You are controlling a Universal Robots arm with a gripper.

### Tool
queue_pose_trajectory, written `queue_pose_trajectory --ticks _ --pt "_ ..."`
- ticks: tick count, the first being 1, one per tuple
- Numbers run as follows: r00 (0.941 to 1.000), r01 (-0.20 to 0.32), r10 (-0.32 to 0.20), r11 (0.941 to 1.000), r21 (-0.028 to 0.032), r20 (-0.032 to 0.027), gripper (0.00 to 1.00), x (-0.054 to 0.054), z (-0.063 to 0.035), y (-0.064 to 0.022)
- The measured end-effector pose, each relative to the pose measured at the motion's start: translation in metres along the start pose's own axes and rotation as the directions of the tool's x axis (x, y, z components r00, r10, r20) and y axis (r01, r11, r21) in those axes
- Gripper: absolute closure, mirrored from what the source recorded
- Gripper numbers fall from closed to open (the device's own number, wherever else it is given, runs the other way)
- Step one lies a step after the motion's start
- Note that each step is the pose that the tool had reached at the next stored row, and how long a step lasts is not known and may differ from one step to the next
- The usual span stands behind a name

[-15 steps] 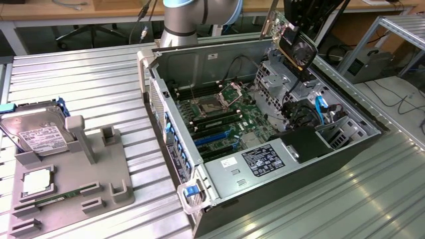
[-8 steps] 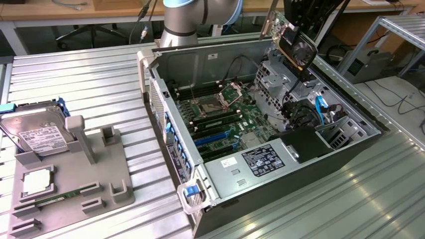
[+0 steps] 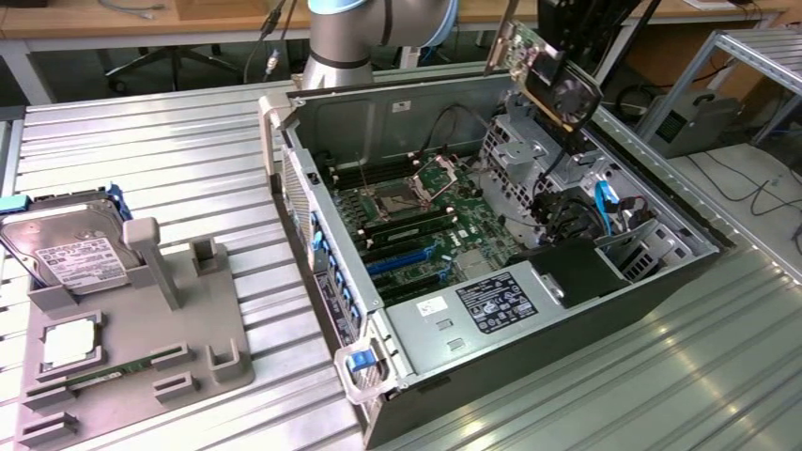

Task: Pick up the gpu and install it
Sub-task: 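Insert the gpu into the slot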

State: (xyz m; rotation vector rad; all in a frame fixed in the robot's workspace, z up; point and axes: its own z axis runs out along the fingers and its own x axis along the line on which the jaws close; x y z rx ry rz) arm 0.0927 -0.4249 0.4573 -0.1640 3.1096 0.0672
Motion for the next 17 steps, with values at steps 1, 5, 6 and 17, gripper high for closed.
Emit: queue_pose_trajectory --ticks 1,5,6,17 --pt "0.9995 0.033 -0.033 0.9995 -0.0010 -0.0014 0.73 0.0000 0.0000 0.0000" --pt "0.9904 0.138 -0.138 0.9904 -0.0044 -0.0055 0.73 0.0000 0.0000 0.0000" --pt "0.9838 0.179 -0.179 0.9838 -0.0059 -0.0070 0.73 0.0000 0.0000 0.0000" --pt "0.8832 0.468 -0.469 0.8833 -0.0184 -0.0162 0.73 0.0000 0.0003 0.0000"
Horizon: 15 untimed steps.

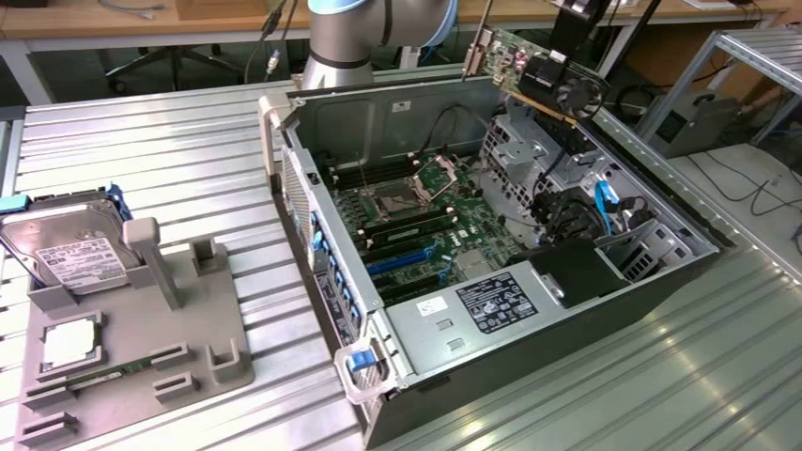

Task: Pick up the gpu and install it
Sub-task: 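Insert the gpu into the slot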

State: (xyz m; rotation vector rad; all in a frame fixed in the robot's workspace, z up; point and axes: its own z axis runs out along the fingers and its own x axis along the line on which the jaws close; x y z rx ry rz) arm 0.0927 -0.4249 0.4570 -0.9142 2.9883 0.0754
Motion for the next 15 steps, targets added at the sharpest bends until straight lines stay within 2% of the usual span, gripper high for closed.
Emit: queue_pose_trajectory --ticks 3,5,9,11,14,15 --pt "0.9986 0.054 -0.054 0.9986 -0.0016 -0.0022 0.73 0.0000 0.0001 0.0000" --pt "0.9955 0.095 -0.095 0.9955 -0.0030 -0.0038 0.73 0.0000 0.0002 0.0000" --pt "0.9842 0.177 -0.177 0.9842 -0.0059 -0.0068 0.73 0.0000 0.0004 0.0000" --pt "0.9712 0.238 -0.238 0.9712 -0.0082 -0.0089 0.73 0.0000 0.0006 0.0000" --pt "0.9537 0.300 -0.300 0.9538 -0.0108 -0.0110 0.73 0.0000 0.0007 0.0000" --pt "0.9447 0.328 -0.328 0.9447 -0.0120 -0.0119 0.73 0.0000 0.0007 0.0000"
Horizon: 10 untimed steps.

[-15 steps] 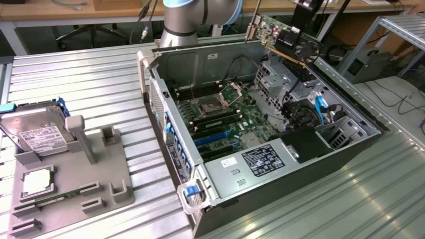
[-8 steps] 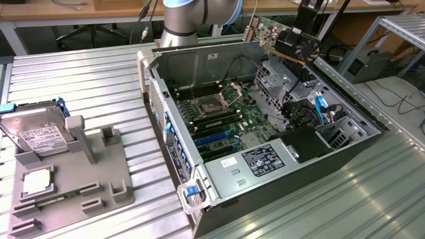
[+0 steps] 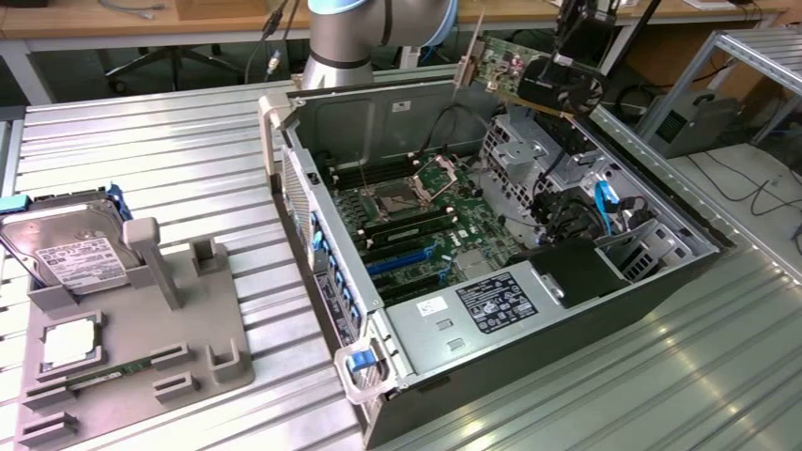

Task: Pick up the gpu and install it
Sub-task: 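Insert the gpu into the slot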

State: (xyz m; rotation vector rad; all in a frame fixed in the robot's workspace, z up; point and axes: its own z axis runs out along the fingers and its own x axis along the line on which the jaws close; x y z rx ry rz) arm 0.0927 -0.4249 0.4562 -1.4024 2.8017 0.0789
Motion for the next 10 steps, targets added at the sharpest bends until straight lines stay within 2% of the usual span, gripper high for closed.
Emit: queue_pose_trajectory --ticks 3,5,10 --pt "0.9983 0.058 -0.058 0.9983 -0.0018 -0.0024 0.73 0.0000 0.0001 0.0000" --pt "0.9940 0.109 -0.109 0.9940 -0.0034 -0.0044 0.73 0.0000 0.0002 0.0000" --pt "0.9783 0.207 -0.207 0.9783 -0.0069 -0.0080 0.73 -0.0001 0.0005 0.0000"
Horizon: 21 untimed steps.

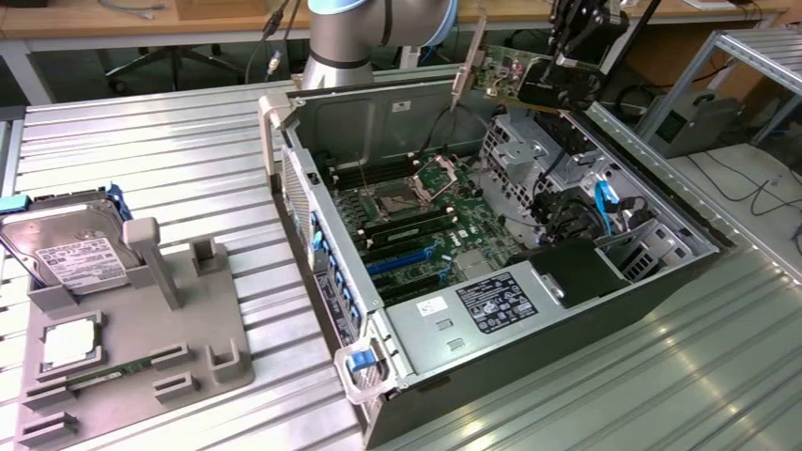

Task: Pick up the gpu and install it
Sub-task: 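Insert the gpu into the slot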

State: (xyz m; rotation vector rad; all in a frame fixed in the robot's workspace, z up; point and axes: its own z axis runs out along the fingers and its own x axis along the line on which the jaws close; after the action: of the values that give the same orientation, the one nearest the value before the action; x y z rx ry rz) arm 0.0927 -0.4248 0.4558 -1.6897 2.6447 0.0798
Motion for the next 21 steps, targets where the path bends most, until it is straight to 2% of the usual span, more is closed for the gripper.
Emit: queue_pose_trajectory --ticks 2,6,7,9,11,12,15,18,20,21 --pt "0.9993 0.036 -0.036 0.9993 -0.0011 -0.0016 0.73 0.0000 0.0001 0.0000" --pt "0.9935 0.113 -0.113 0.9935 -0.0036 -0.0045 0.73 -0.0001 0.0002 0.0000" --pt "0.9885 0.151 -0.151 0.9885 -0.0049 -0.0060 0.73 -0.0001 0.0003 0.0001" --pt "0.9807 0.195 -0.195 0.9808 -0.0065 -0.0077 0.73 -0.0002 0.0004 0.0001" --pt "0.9706 0.240 -0.240 0.9707 -0.0082 -0.0092 0.73 -0.0003 0.0005 0.0001" --pt "0.9637 0.267 -0.267 0.9638 -0.0093 -0.0101 0.73 -0.0003 0.0006 0.0001" --pt "0.9455 0.325 -0.325 0.9456 -0.0117 -0.0120 0.73 -0.0004 0.0008 0.0001" --pt "0.9313 0.364 -0.364 0.9314 -0.0135 -0.0132 0.73 -0.0006 0.0008 0.0002" --pt "0.9285 0.371 -0.371 0.9286 -0.0138 -0.0134 0.73 -0.0007 0.0008 0.0003" --pt "0.9258 0.378 -0.378 0.9259 -0.0121 -0.0133 0.73 -0.0007 0.0011 0.0003"
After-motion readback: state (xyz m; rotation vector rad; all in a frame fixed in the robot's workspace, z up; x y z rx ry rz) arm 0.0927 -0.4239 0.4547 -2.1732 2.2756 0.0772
